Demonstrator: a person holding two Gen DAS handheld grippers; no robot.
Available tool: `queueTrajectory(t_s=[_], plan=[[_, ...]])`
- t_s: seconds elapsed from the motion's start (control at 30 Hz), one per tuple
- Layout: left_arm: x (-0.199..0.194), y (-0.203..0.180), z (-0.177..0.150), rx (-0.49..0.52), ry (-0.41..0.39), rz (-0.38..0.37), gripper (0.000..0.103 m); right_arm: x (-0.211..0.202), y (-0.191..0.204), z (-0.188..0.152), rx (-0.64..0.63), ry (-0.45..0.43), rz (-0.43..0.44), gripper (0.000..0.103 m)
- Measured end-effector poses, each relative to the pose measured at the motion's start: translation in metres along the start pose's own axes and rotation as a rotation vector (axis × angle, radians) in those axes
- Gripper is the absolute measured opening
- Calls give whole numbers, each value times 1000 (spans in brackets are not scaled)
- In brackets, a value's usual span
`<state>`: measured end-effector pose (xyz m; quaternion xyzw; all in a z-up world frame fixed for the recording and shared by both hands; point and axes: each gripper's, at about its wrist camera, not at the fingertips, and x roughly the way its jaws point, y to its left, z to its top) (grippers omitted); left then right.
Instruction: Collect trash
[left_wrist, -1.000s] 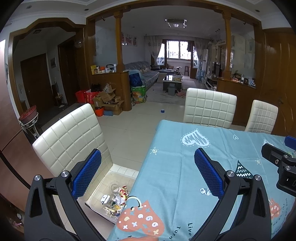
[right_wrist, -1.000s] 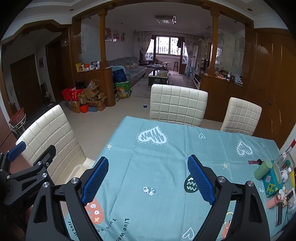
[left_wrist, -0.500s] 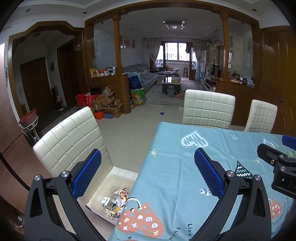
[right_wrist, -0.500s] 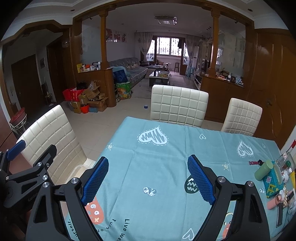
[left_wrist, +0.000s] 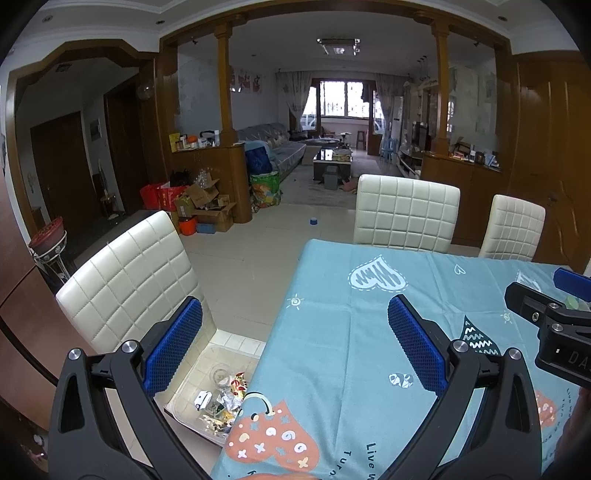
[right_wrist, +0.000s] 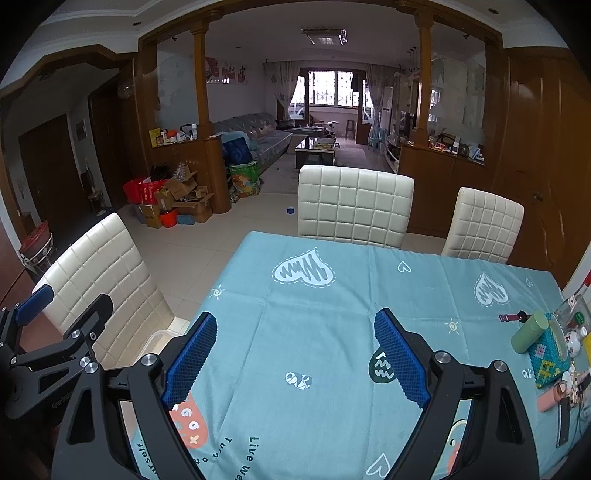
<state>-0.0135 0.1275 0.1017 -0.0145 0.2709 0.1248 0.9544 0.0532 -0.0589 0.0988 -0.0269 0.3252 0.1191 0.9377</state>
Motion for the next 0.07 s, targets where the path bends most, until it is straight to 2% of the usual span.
queueTrajectory(t_s=[0.07], plan=[[1, -1, 0, 2, 3, -3, 99, 0, -1, 0, -1, -1, 0, 85]])
